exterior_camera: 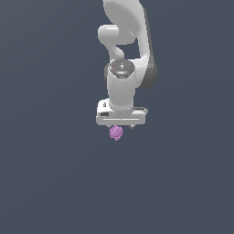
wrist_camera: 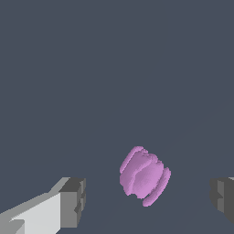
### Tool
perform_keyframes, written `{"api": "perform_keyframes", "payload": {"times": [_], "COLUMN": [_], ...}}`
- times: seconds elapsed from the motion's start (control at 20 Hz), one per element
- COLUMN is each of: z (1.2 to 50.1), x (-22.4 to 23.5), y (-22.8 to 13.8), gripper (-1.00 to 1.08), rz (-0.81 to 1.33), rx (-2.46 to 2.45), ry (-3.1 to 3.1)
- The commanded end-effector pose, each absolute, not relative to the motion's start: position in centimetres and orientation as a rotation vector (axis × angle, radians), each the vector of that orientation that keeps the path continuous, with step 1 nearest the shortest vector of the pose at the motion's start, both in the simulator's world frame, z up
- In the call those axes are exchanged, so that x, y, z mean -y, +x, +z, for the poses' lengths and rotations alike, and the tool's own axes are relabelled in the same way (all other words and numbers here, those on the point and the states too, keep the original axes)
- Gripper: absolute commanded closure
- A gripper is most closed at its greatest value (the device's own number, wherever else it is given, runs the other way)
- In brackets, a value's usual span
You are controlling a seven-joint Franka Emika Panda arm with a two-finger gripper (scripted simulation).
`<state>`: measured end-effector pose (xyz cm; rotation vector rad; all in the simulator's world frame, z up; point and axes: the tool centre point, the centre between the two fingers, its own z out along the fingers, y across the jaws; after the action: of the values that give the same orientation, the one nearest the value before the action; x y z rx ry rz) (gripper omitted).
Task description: Pick up the object and move it to a goal position.
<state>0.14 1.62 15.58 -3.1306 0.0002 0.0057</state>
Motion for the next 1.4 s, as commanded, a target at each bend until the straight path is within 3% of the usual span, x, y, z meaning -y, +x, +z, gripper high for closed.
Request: {"api": "perform_keyframes", "payload": {"times": [0.0, 1.35], "z": [15.6, 15.4], "x": [-1.6, -0.4], "y": [0.1, 0.3], "gripper": [-0.92, -0.92], "rz": [0.006, -0.019], "rx": [0.0, 0.248], "ry": [-3.131, -3.132]}}
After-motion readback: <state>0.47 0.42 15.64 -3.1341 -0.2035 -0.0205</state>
